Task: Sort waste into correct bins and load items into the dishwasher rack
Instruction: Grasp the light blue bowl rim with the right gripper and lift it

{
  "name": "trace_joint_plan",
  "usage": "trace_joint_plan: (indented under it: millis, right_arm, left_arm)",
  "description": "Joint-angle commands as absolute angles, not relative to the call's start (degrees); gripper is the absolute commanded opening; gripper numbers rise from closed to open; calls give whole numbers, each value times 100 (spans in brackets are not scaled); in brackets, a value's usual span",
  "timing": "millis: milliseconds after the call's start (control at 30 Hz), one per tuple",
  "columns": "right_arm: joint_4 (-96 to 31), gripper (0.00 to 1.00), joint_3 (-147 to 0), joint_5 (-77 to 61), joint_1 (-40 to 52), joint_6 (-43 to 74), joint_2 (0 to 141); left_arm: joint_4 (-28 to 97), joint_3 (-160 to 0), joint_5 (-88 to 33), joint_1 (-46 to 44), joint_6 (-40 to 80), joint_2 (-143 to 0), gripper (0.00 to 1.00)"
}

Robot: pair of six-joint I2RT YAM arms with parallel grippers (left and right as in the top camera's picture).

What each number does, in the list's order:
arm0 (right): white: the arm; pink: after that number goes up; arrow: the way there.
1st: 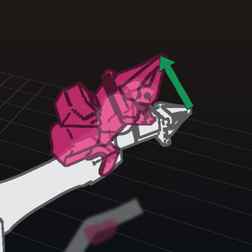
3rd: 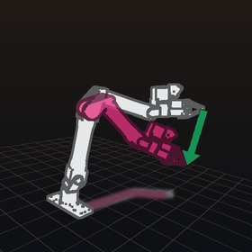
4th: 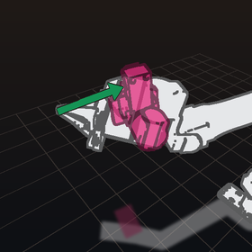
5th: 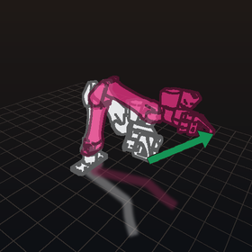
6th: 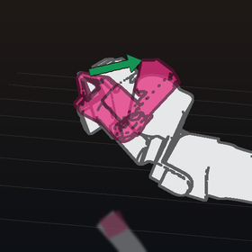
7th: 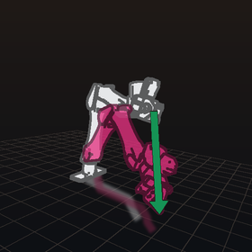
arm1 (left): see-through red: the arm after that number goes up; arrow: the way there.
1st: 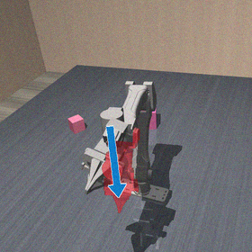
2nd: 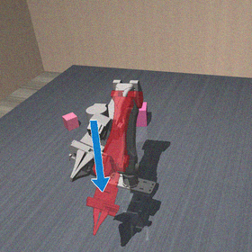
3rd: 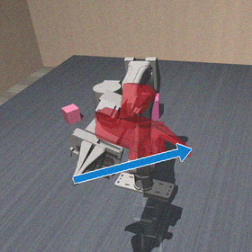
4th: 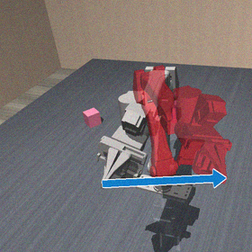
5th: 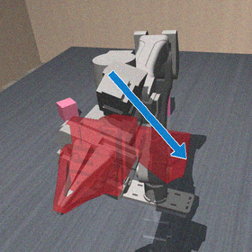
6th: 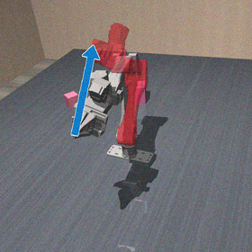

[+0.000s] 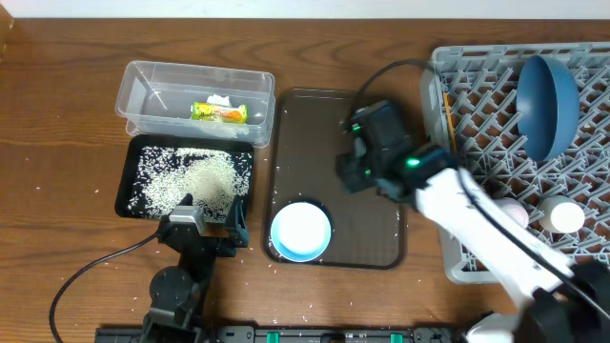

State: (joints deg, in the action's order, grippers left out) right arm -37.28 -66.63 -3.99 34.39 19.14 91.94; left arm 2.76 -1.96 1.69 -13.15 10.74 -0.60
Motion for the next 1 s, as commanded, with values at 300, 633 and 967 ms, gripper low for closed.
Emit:
trace_joint_plan:
  millis: [300, 633, 967]
  right_arm:
    - [-3487, 47, -6663, -1485, 3940, 2292, 10355]
    - [-3992, 48, -6646, -1597, 4045, 1422, 10138]
    - [-4034, 1, -6337, -919, 4320, 1841, 10130]
  left_arm:
    - [392, -23, 200, -1282, 1142, -23, 96]
    - [392, -23, 200, -1282, 1142, -23, 96]
    - [392, -23, 200, -1282, 1142, -23, 96]
